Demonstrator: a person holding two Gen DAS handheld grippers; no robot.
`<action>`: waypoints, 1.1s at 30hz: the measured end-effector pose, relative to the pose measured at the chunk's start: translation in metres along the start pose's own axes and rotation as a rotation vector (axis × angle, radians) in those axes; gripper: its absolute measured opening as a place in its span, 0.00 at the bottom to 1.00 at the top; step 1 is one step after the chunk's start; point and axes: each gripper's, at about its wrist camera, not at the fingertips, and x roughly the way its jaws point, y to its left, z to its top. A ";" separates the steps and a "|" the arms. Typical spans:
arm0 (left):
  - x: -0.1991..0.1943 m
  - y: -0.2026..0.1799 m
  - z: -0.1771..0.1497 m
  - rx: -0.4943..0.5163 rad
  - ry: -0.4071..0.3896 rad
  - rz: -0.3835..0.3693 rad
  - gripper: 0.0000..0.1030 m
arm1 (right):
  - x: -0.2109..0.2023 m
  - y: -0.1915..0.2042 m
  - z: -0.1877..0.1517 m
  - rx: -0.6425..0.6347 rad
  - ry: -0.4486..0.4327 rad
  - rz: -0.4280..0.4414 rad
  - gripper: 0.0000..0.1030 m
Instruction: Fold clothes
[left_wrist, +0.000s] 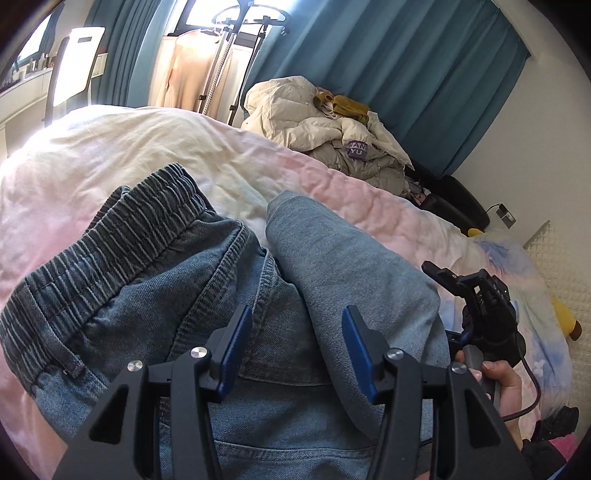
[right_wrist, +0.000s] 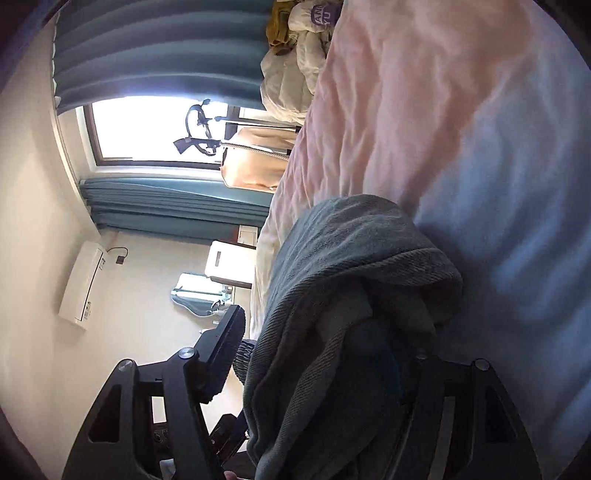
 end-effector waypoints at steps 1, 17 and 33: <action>0.001 0.001 0.000 -0.002 0.004 -0.002 0.51 | 0.000 0.000 0.004 -0.005 -0.016 -0.012 0.54; -0.010 -0.003 -0.001 0.016 -0.041 -0.024 0.51 | -0.144 0.143 0.000 -0.436 -0.483 -0.167 0.12; 0.003 -0.009 -0.008 0.046 -0.016 0.031 0.51 | -0.280 0.012 0.032 -0.156 -0.607 -0.371 0.12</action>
